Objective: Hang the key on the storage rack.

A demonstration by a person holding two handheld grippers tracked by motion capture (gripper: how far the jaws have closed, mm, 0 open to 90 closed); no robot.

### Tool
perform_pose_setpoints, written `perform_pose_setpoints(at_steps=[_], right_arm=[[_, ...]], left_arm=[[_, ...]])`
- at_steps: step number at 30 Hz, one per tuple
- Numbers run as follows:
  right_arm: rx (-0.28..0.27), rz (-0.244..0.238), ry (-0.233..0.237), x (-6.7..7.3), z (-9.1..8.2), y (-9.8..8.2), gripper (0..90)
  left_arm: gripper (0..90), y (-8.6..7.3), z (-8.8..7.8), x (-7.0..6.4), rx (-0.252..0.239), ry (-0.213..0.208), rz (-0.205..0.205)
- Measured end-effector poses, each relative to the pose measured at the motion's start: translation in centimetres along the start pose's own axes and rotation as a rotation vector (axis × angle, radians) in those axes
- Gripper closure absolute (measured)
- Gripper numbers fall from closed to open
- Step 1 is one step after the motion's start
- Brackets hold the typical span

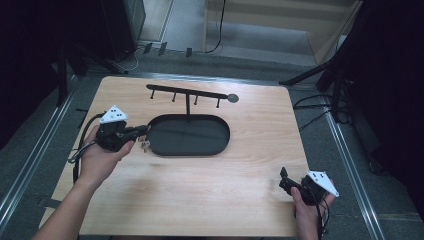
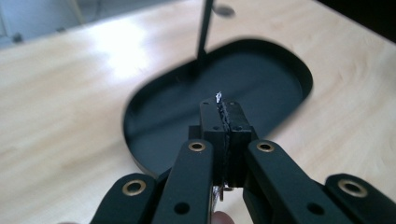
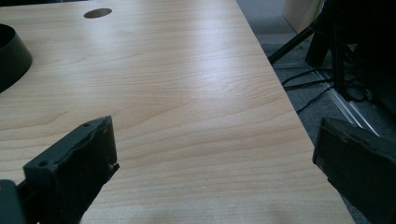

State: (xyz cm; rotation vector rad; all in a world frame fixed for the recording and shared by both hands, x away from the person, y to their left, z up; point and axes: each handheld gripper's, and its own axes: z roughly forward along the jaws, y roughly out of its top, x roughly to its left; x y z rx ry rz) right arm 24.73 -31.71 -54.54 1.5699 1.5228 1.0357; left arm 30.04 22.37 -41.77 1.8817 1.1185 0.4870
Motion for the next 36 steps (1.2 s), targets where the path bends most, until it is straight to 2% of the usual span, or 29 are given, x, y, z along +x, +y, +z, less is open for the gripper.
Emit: perform_pose_setpoints(at_steps=[3,6,8,13,17,24,26,27,31,36], right_arm=[[0.000,0.000,0.001,0.0,0.0,0.0,0.0],[0.001,0.002,0.003,0.0,0.0,0.0,0.0],[0.000,0.003,0.004,0.0,0.0,0.0,0.0],[0.002,0.007,0.006,-0.1,0.0,0.0,0.0],[0.002,0.009,0.007,-0.1,0.0,0.0,0.0],[0.002,0.014,0.010,-0.1,0.0,0.0,0.0],[0.002,0.016,0.010,-0.1,0.0,0.0,0.0],[0.002,0.016,0.011,-0.2,0.0,0.0,0.0],[0.002,0.015,0.013,-0.2,0.0,0.0,0.0],[0.001,0.019,0.015,-0.2,0.0,0.0,0.0]], left_arm=[[90.0,1.2,-0.3,0.2,-0.041,0.043,-0.019],[90.0,2.4,-0.3,0.3,-0.069,0.071,-0.026],[90.0,3.1,-0.2,0.4,-0.089,0.082,-0.051],[90.0,4.6,0.2,0.5,-0.121,0.134,-0.060],[90.0,5.3,0.5,0.5,-0.138,0.141,-0.071],[90.0,6.9,1.5,0.1,-0.166,0.182,-0.043],[90.0,7.2,1.9,0.0,-0.166,0.199,-0.031],[90.0,7.4,2.3,0.1,-0.165,0.220,-0.021],[90.0,7.5,2.8,0.2,-0.162,0.224,-0.032],[90.0,7.5,3.5,0.2,-0.158,0.227,-0.018]])
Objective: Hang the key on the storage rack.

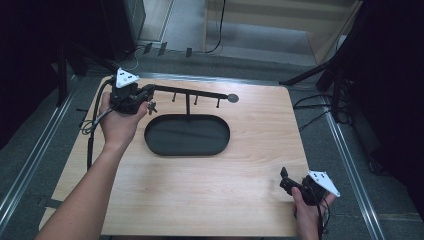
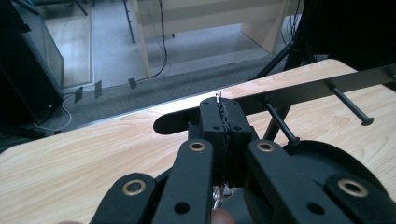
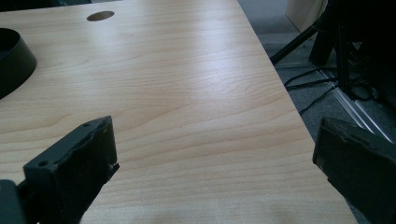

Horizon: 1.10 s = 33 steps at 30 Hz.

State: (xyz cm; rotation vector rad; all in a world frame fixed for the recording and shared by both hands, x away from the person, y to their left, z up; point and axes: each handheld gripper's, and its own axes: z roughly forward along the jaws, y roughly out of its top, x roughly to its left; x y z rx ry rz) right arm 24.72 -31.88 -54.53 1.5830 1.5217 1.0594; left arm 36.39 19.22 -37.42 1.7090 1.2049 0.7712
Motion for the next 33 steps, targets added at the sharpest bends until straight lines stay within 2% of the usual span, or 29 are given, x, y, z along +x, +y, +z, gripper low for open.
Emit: perform_pose_setpoints(at_steps=[3,6,14,18,23,33], right_arm=[[0.000,-0.001,0.000,0.0,0.0,0.0,0.0],[0.000,0.004,0.000,0.0,0.0,0.0,0.0],[0.000,0.005,0.003,0.0,0.0,0.0,0.0],[-0.001,0.006,0.004,-0.1,0.0,0.0,0.0],[-0.001,0.006,0.005,0.0,0.0,0.0,0.0],[-0.001,0.007,0.004,-0.1,0.0,0.0,0.0]], left_arm=[[90.0,0.1,0.3,0.1,-0.001,-0.002,-0.009],[90.0,0.2,0.9,0.0,0.013,0.017,0.013],[90.0,0.7,1.4,0.2,-0.007,0.038,-0.009],[90.0,0.7,1.4,0.4,-0.015,0.072,-0.020],[90.0,0.7,1.8,0.4,-0.006,0.079,-0.013],[90.0,1.1,2.3,0.1,-0.009,0.062,-0.015]])
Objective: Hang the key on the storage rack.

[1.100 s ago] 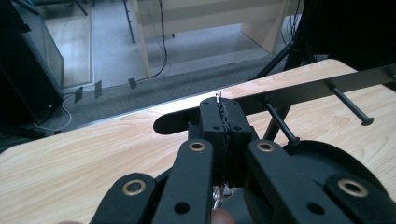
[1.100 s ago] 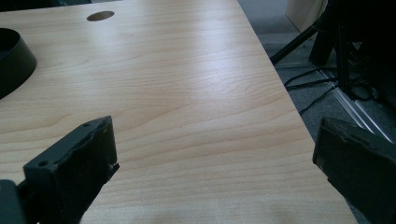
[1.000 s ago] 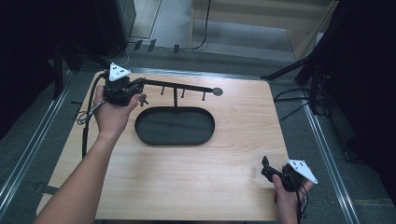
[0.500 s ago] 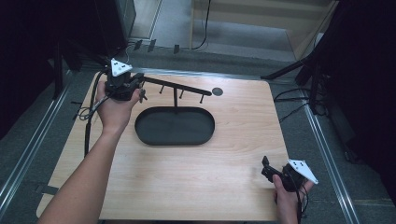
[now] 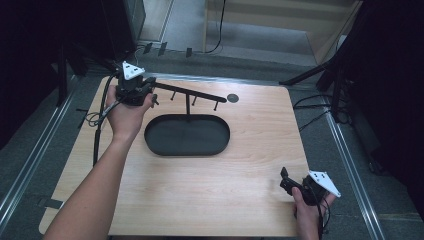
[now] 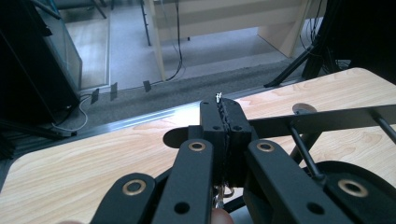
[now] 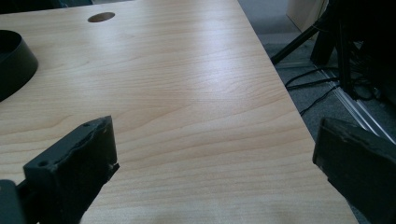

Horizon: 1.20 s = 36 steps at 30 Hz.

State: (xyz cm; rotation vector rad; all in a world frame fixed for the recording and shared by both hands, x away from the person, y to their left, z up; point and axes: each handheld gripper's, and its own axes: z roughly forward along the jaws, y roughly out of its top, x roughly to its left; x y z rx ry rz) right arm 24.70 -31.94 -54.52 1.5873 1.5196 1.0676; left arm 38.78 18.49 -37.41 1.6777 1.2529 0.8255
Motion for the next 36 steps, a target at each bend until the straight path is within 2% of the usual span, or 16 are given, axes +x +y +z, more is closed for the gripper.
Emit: perform_pose_setpoints(at_steps=[4,6,8,12,16,21,25,28,29,30,31,34,36], right_arm=[[0.000,-0.001,0.000,0.0,0.0,0.0,0.0],[0.000,-0.001,0.001,0.0,0.0,0.0,0.0],[0.000,-0.002,0.001,0.0,0.0,0.0,0.0],[-0.001,-0.004,0.000,0.0,0.0,0.0,0.0],[-0.001,-0.012,-0.001,0.1,0.0,0.0,0.0],[-0.001,-0.015,-0.001,0.1,0.1,0.0,0.0],[0.000,-0.016,-0.004,0.2,0.1,0.0,0.0],[0.001,-0.013,-0.005,0.2,0.1,0.0,0.0],[0.003,-0.012,-0.006,0.2,0.1,0.0,0.0],[-0.001,-0.021,-0.006,0.2,0.1,0.0,0.0],[-0.001,-0.021,-0.006,0.2,0.1,0.0,0.0],[-0.001,-0.023,-0.007,0.2,0.1,0.0,0.0],[-0.001,-0.025,-0.008,0.2,0.1,0.0,0.0]], left_arm=[[89.1,0.0,0.3,0.1,0.011,-0.006,-0.012],[77.8,0.0,0.3,0.2,0.011,-0.004,-0.034],[67.1,-0.1,0.2,0.3,0.022,0.017,-0.026],[62.2,-0.3,0.0,0.4,0.036,0.022,-0.023],[57.1,-0.7,-0.6,0.8,0.048,0.009,-0.052],[53.9,-1.2,-1.4,1.1,0.066,0.008,-0.051],[47.2,-1.7,-2.3,1.5,0.082,-0.020,-0.058],[34.7,-2.2,-2.8,1.8,0.107,-0.024,-0.077],[28.7,-2.4,-3.0,1.8,0.119,-0.008,-0.078],[11.4,-2.6,-3.1,1.8,0.135,0.012,-0.081],[11.4,-2.8,-3.3,1.9,0.148,0.013,-0.084],[3.3,-3.6,-3.9,2.3,0.159,-0.001,-0.093],[0.0,-4.2,-4.5,2.7,0.165,-0.024,-0.099]])
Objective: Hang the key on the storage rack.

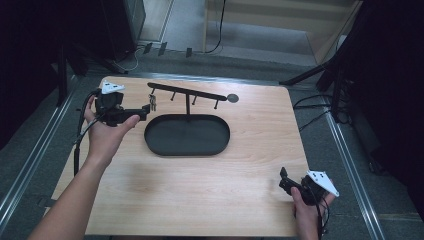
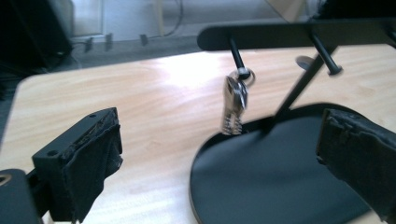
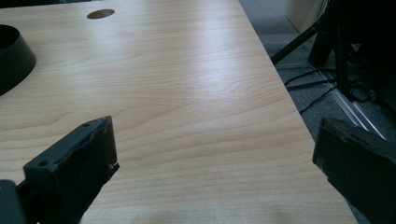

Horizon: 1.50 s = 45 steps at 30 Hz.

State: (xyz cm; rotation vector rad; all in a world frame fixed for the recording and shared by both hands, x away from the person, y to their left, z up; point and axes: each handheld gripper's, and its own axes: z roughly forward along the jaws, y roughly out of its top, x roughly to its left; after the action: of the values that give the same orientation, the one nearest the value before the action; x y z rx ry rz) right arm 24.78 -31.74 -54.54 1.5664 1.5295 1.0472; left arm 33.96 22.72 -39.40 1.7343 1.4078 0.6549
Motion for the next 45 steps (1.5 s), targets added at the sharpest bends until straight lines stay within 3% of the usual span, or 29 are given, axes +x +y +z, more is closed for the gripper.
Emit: perform_pose_setpoints(at_steps=[6,13,19,23,25,31,33,38,42,45], right_arm=[[0.001,-0.002,-0.001,0.0,0.0,0.0,0.0],[0.000,-0.001,-0.002,0.0,0.0,0.0,0.0],[0.002,-0.001,-0.002,0.1,0.0,0.0,0.0],[0.002,0.000,-0.003,0.1,0.0,0.0,0.0],[0.000,-0.003,-0.003,0.0,0.0,0.0,0.0],[0.000,-0.001,-0.002,0.0,0.0,0.0,0.0],[0.000,-0.001,-0.002,0.1,0.0,0.0,0.0],[0.001,-0.002,-0.002,0.1,0.0,0.0,0.0],[0.000,-0.002,-0.003,0.1,0.0,0.0,0.0],[0.001,-0.003,-0.003,0.1,0.0,0.0,0.0]], left_arm=[[0.0,-1.7,-0.8,0.9,0.016,-0.018,-0.019],[0.0,-5.0,-1.4,2.9,0.051,0.002,-0.060],[0.0,-7.3,-2.0,3.9,0.065,0.012,-0.070],[0.0,-9.3,-2.3,4.6,0.066,0.014,-0.104],[0.0,-10.3,-2.5,4.8,0.067,0.023,-0.111],[0.0,-13.8,-2.9,5.6,0.082,0.095,-0.068],[0.0,-14.9,-3.0,6.0,0.084,0.111,-0.075],[0.0,-17.9,-3.8,7.1,0.054,0.131,-0.104],[0.0,-19.3,-4.6,7.8,0.021,0.141,-0.132],[0.0,-20.4,-5.4,8.4,-0.004,0.165,-0.121]])
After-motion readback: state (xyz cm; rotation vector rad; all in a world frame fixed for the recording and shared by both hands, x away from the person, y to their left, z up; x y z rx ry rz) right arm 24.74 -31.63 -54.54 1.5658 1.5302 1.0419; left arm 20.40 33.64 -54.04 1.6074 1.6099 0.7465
